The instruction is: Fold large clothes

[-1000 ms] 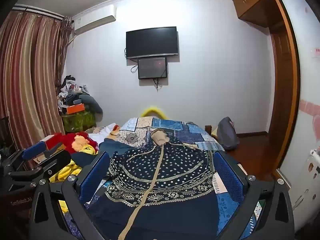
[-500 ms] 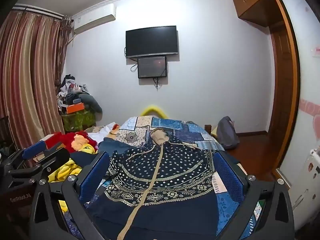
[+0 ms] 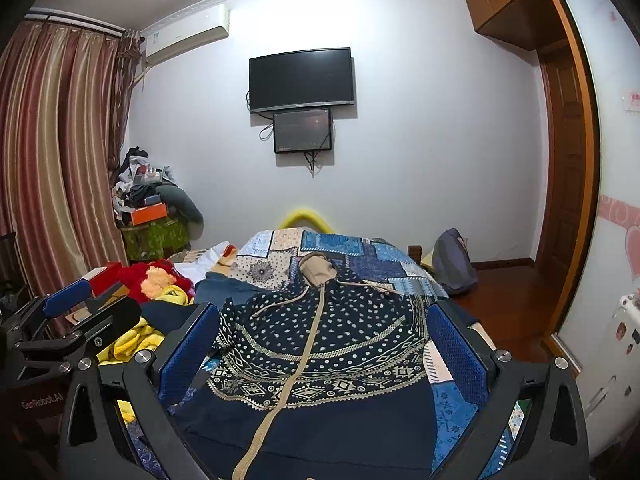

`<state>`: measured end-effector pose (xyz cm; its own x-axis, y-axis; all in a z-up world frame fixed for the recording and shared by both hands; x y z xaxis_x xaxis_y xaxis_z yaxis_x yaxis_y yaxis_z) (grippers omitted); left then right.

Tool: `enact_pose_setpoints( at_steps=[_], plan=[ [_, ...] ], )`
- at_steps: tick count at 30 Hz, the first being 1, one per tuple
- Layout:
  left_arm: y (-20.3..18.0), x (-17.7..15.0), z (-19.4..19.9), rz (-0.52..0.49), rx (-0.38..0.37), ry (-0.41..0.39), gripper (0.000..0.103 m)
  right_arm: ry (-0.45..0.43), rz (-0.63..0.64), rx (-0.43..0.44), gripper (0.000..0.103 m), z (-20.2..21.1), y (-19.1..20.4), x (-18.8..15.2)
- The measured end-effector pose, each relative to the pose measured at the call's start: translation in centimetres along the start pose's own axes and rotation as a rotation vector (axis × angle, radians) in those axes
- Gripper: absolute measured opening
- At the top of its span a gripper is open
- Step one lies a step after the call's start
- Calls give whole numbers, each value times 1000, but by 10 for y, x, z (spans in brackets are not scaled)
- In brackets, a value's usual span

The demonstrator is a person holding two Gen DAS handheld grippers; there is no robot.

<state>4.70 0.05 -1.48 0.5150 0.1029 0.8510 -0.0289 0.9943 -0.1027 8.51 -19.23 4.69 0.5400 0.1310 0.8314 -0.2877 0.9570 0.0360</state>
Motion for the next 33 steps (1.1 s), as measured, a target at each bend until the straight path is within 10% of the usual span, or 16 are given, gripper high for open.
enact_pose_setpoints(
  at_steps=[33],
  plan=[
    [5,2,-6,14,1,1,103,7,-3,3,103,-4,-3,2]
  ],
)
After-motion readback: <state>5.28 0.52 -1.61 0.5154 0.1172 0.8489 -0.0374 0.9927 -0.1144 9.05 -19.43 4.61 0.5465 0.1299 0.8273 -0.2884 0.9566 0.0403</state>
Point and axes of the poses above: each gripper's, at about its wrist camera, not at the fingertips, and z roughly against the way its jaws point, y to its left, x to its top, the point moved 4 cm from there along -z, roughly the way its jaws point, and after that the axes turned 15 degrees about y, right-handed, at the moved point
